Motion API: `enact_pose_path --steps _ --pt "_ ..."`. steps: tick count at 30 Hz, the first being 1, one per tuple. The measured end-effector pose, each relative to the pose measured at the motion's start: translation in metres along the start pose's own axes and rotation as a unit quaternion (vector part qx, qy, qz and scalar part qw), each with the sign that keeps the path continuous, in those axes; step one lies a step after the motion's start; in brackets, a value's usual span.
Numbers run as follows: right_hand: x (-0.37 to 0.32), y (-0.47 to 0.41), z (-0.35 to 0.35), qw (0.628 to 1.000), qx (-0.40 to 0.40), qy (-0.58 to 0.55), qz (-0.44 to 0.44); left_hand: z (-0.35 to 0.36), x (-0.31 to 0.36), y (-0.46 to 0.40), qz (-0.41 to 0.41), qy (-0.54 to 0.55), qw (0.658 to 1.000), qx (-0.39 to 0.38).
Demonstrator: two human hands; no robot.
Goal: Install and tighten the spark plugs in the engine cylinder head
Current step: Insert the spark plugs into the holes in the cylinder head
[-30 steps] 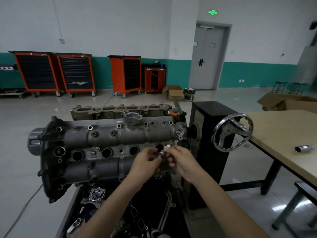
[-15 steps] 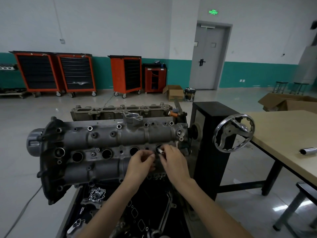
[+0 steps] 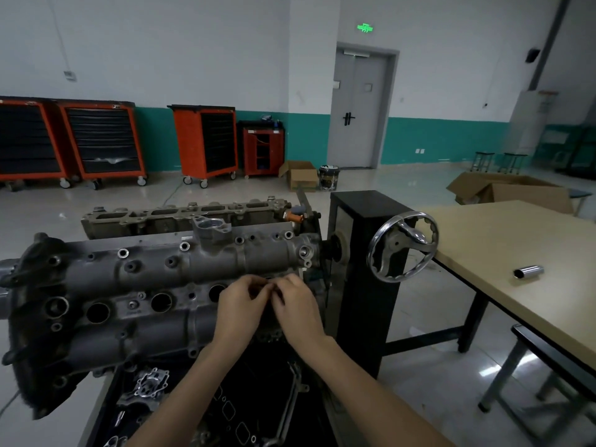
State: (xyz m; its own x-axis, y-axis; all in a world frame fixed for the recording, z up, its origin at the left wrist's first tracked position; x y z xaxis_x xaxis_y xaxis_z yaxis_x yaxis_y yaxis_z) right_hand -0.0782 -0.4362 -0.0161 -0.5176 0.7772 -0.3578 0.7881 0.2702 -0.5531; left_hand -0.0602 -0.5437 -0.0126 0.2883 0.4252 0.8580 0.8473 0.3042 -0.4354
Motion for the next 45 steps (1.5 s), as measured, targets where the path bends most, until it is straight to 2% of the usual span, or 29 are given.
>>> enact_pose_path --steps 5,8,10,12,14,16,18,21,23,27,31,37,41,45 --pt "-0.003 -0.007 0.004 0.999 0.011 -0.01 0.05 -0.004 0.003 -0.002 0.032 -0.022 0.999 0.016" --pt "-0.002 -0.009 0.005 0.989 0.005 -0.095 0.112 -0.003 0.006 0.004 0.045 -0.033 0.998 0.023" --pt "-0.002 -0.013 0.005 0.987 -0.005 -0.108 0.121 -0.002 0.007 0.007 0.049 -0.04 0.997 0.038" --pt "-0.002 -0.015 0.004 0.994 -0.012 -0.054 0.098 -0.005 0.007 0.007 0.045 -0.036 0.997 0.05" --pt "-0.005 -0.014 0.004 0.994 -0.019 0.108 0.026 -0.009 0.006 0.007 0.03 -0.034 0.998 0.045" --pt "-0.008 -0.01 0.006 0.971 -0.026 0.233 -0.046 -0.013 0.005 0.007 0.017 -0.034 0.998 0.043" --pt "-0.009 -0.005 0.005 0.972 -0.02 0.227 -0.064 -0.016 0.006 0.009 0.021 -0.029 0.998 0.052" --pt "0.002 0.005 -0.007 0.989 0.006 0.143 -0.037 -0.011 0.015 0.014 0.059 -0.018 0.997 0.054" --pt "0.018 0.011 -0.022 0.997 0.023 0.068 -0.001 0.006 0.029 0.019 0.092 -0.004 0.995 0.022" --pt "0.062 0.026 -0.061 0.998 0.026 0.001 0.052 0.068 0.061 0.034 0.143 0.033 0.981 -0.124" --pt "0.117 0.041 -0.108 0.992 0.051 -0.041 0.104 0.131 0.087 0.039 0.105 0.12 0.97 -0.184" --pt "0.198 0.057 -0.188 0.973 0.107 0.02 0.206 0.241 0.139 0.041 0.046 0.248 0.924 -0.288" --pt "0.247 0.081 -0.239 0.952 0.096 0.07 0.281 0.32 0.162 0.036 0.03 0.203 0.911 -0.357" --pt "0.291 0.12 -0.289 0.907 0.12 0.133 0.381 0.394 0.177 0.026 0.07 0.065 0.915 -0.392"
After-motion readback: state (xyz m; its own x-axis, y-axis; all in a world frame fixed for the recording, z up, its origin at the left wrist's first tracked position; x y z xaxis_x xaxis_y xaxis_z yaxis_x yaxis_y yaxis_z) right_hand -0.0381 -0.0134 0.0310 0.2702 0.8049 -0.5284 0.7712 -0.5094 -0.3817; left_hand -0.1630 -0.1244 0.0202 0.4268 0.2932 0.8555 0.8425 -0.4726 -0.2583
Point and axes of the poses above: each hand's wrist, its own y-axis away from the middle knuckle, its own z-axis out of the palm, x = y × z, the point moved 3 cm from there along -y, towards the middle knuckle, and after that the axes turned 13 degrees about y, right-handed, at the moved point
